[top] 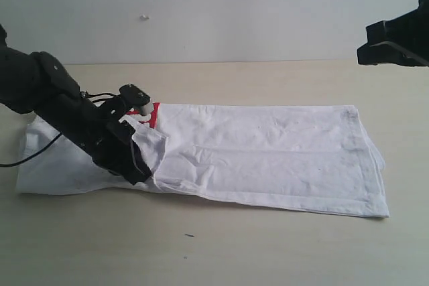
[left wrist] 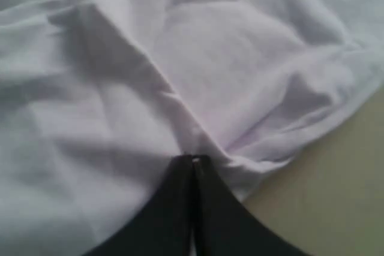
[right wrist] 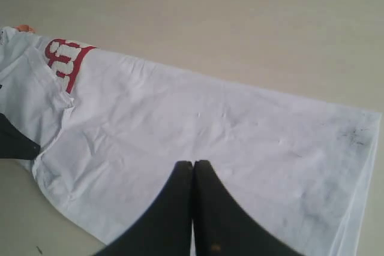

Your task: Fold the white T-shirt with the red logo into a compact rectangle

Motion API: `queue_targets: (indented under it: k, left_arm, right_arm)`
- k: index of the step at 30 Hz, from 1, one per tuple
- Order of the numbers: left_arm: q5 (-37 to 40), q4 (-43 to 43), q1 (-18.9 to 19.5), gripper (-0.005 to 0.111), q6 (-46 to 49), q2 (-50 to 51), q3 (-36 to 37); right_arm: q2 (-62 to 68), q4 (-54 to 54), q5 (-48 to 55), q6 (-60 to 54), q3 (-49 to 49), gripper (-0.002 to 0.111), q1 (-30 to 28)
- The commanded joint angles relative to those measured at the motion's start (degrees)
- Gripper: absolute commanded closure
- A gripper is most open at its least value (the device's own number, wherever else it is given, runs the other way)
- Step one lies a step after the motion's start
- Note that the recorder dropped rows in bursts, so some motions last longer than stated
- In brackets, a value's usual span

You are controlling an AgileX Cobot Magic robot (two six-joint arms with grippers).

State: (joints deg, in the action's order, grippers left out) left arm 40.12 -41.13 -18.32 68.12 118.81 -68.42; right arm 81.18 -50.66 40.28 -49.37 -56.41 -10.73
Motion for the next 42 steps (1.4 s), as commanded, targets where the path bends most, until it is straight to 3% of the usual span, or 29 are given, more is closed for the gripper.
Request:
queue_targets:
  k: [1,9,15,22,26,36,42]
  left_arm:
    - [0.5,1.3,-0.7,0.106,-2.3,-1.6,-0.1]
    - [-1.5,1.4,2.1,0.092,-8.0,-12.7,-0.1]
    - [0.4,1.5,11.7,0.076,-16.8,-17.7,-0.1]
    - [2.2,1.3,24.5,0.063,-20.8,-16.0,2.1]
    - [1.6,-1.2,28.5,0.055,-20.9,-14.0,2.4]
    - [0.9,-12.2,29.7,0.054,-15.4,-3.8,2.3]
    - [-4.1,-12.3,29.7,0.054,-14.1,-0.3,2.3]
  right_arm:
    - [-0.4,-0.3,0.3,0.0,0.1,0.108,0.1]
    - [-0.4,-0.8,0.3,0.0,0.1,0.108,0.1]
    - [-0.4,-0.8,0.5,0.0,0.1,0.108,0.1]
    - [-0.4,-0.8,0.6,0.0,0.1,0.108,0.1]
    - [-0.4,-0.8,0.6,0.0,0.1,0.108,0.1]
    - [-0.4,-1.2,0.1,0.0,0.1,0.108,0.1]
    - [-0.4,-1.5,0.1,0.0,0.1,0.108,0.1]
